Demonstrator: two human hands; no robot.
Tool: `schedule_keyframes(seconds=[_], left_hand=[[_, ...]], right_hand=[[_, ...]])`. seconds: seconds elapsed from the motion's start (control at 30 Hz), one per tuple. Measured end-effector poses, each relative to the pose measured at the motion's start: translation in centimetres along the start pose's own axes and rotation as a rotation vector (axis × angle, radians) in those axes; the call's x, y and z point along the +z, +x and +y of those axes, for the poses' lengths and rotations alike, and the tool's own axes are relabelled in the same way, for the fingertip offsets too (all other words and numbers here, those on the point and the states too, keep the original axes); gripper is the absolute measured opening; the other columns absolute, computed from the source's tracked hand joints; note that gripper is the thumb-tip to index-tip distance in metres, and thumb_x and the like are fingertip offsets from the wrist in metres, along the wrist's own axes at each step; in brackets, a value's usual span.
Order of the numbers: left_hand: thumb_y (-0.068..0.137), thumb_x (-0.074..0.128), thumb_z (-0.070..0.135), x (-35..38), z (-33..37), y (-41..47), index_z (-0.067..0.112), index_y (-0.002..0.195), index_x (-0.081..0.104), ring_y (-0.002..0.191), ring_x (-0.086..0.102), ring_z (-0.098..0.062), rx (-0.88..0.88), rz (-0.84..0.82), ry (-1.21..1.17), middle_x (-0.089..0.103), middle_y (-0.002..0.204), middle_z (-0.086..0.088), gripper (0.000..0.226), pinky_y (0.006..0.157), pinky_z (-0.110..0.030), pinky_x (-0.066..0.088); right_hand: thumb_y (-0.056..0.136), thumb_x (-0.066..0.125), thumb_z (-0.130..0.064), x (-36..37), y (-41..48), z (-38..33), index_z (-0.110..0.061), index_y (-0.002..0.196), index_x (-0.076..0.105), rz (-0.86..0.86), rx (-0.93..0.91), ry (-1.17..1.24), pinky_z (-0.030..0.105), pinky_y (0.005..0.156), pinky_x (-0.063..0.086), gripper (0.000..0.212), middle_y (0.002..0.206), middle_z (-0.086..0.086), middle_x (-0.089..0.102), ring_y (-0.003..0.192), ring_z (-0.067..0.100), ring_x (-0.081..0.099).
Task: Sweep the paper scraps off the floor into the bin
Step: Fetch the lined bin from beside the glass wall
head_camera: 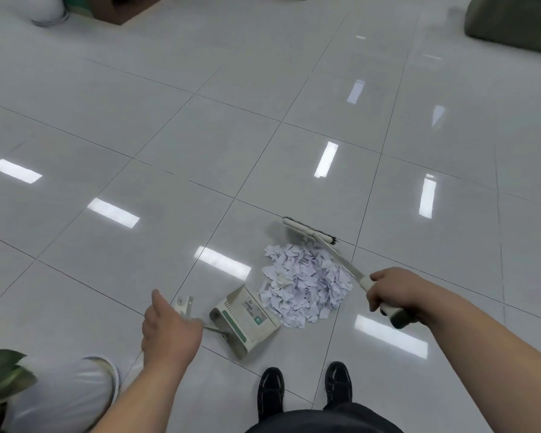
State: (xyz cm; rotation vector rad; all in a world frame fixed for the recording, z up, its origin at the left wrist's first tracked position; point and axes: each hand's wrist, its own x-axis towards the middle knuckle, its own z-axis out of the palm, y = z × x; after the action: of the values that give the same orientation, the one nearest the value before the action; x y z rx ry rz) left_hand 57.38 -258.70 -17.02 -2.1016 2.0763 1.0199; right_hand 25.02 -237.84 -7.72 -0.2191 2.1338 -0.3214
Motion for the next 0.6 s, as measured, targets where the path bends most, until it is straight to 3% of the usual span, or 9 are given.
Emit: schedule_keyframes(seconds=[0.07, 0.13, 0.3, 0.4, 0.53, 0.6], left_hand=[[0.087, 0.072, 0.024, 0.3, 2.0, -0.8, 0.010, 0.161, 0.013, 0.154, 0.014, -0.034, 0.148, 0.010, 0.076, 0.022, 0.164, -0.016, 0.095, 0.125, -0.051, 0.019], [0.090, 0.068, 0.025, 0.8, 4.5, -1.3, 0.012, 0.159, 0.023, 0.156, 0.009, -0.029, 0.318, -0.033, 0.086, 0.023, 0.165, -0.012, 0.083, 0.127, -0.046, 0.015], [0.097, 0.058, 0.023, 2.7, 11.7, -2.6, 0.020, 0.148, 0.045, 0.143, 0.036, -0.019, 0.639, -0.275, 0.120, 0.044, 0.153, 0.001, 0.052, 0.114, -0.036, 0.035], [0.100, 0.055, 0.027, 4.8, 15.9, -4.5, 0.023, 0.146, 0.049, 0.135, 0.049, -0.015, 0.753, -0.436, 0.195, 0.050, 0.150, 0.005, 0.047, 0.103, -0.030, 0.041], [0.100, 0.054, 0.030, 8.7, 21.3, -8.9, 0.024, 0.144, 0.053, 0.132, 0.053, -0.012, 0.902, -0.608, 0.322, 0.055, 0.148, 0.007, 0.044, 0.102, -0.026, 0.042], [0.101, 0.054, 0.030, 10.8, 24.1, -11.5, 0.025, 0.142, 0.054, 0.131, 0.054, -0.012, 0.979, -0.648, 0.367, 0.055, 0.146, 0.008, 0.041, 0.099, -0.024, 0.042]], right_hand=[[0.071, 0.070, 0.009, -0.6, -1.2, 0.4, 0.012, 0.130, 0.053, 0.010, 0.025, 0.089, 0.026, 0.052, 0.039, 0.061, 0.081, 0.016, 0.057, 0.066, 0.028, 0.052], [0.076, 0.065, 0.012, -1.2, -2.7, 1.2, 0.010, 0.131, 0.052, 0.012, 0.057, 0.190, 0.020, 0.043, 0.034, 0.057, 0.079, 0.016, 0.056, 0.054, 0.026, 0.050], [0.076, 0.065, 0.007, -3.4, -5.0, 5.7, -0.020, 0.128, 0.065, 0.040, 0.104, 0.407, 0.027, 0.056, 0.039, 0.058, 0.098, 0.012, 0.067, 0.063, 0.024, 0.059], [0.077, 0.064, 0.003, -5.3, -6.7, 9.7, -0.027, 0.125, 0.068, 0.078, 0.150, 0.560, 0.022, 0.054, 0.037, 0.056, 0.107, 0.012, 0.068, 0.060, 0.021, 0.061], [0.081, 0.061, -0.005, -8.0, -9.4, 15.3, -0.028, 0.109, 0.076, 0.096, 0.214, 0.767, 0.021, 0.049, 0.025, 0.039, 0.072, 0.013, 0.063, 0.050, 0.019, 0.048], [0.082, 0.060, -0.007, -9.3, -10.4, 18.5, -0.025, 0.106, 0.078, 0.108, 0.234, 0.882, 0.021, 0.047, 0.024, 0.035, 0.068, 0.013, 0.060, 0.049, 0.018, 0.043]])
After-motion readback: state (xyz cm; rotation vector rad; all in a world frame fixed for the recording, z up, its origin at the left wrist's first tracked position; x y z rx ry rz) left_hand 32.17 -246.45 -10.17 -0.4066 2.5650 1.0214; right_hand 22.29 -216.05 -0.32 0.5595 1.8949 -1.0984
